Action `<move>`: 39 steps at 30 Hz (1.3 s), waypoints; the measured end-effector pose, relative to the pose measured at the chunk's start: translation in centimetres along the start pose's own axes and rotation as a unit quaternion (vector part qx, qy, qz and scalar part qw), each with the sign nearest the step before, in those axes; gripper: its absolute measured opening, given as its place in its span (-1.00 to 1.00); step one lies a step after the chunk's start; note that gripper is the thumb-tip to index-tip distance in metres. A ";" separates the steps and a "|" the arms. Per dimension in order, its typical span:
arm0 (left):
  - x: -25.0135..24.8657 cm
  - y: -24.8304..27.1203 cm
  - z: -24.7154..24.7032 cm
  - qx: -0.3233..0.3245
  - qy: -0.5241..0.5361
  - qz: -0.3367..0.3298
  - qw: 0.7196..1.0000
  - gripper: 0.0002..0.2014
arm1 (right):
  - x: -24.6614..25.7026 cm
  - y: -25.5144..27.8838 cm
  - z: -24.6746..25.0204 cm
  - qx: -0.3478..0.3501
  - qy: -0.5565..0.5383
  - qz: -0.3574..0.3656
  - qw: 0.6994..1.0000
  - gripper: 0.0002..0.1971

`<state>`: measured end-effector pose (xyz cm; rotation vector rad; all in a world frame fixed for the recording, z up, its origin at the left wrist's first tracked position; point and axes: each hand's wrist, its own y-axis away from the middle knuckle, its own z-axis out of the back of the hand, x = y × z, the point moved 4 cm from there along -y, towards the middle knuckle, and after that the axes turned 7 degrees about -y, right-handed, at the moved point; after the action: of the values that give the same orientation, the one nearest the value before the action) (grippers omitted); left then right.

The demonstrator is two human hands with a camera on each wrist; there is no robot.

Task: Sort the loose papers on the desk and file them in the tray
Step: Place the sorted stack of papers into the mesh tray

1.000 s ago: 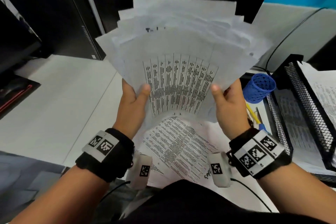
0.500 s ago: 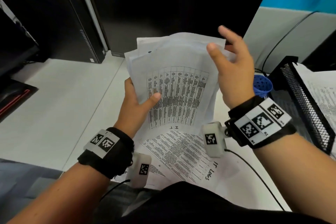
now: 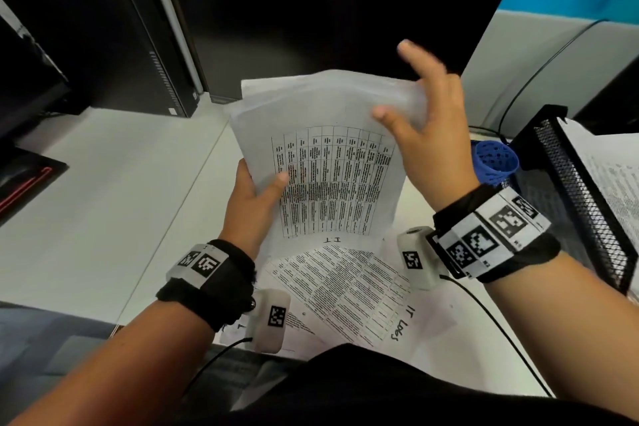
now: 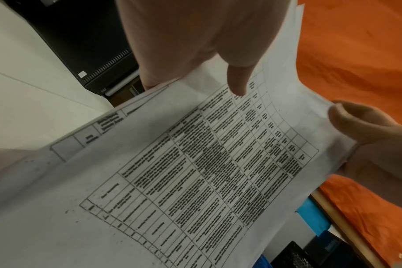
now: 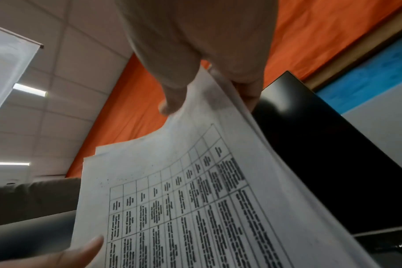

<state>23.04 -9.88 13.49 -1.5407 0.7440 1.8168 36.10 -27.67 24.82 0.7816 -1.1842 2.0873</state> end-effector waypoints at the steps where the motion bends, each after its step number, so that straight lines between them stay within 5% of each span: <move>1: 0.1 -0.1 0.0 0.002 -0.001 -0.001 1.000 -0.49 | -0.3 0.0 -0.2 0.019 0.032 -0.012 0.999 -0.50; 5: 0.6 -0.5 -0.1 -0.002 -0.017 0.005 1.000 -0.56 | -0.8 0.1 0.3 0.000 0.031 -0.027 0.999 -0.49; 9: 0.5 -0.3 0.2 -0.034 -0.002 0.024 0.999 -0.57 | -3.4 1.4 0.8 -0.039 -0.176 -0.096 0.979 -0.16; 14: -1.2 0.8 -0.6 -0.019 0.051 -0.004 0.999 -0.57 | -7.5 5.4 -1.7 0.030 -0.189 -0.242 0.951 -0.50; 22: -2.7 1.5 -1.9 -0.056 0.070 -0.071 0.993 -0.60 | -6.2 6.2 -1.9 -0.040 -0.217 -0.195 0.956 -0.68; 28: 0.5 1.8 -1.9 -0.032 0.061 -0.020 0.997 -0.44 | -9.2 8.8 -2.9 -0.004 -0.192 -0.259 0.947 -0.58; 39: 4.3 0.6 -2.9 -0.030 -0.009 0.087 0.996 -0.69 | -10.9 8.9 -4.6 0.002 -0.180 -0.321 0.930 -0.59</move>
<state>23.88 -12.00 8.80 -1.5369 0.8458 1.9921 35.59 -29.69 10.20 1.3823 -0.9224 1.4374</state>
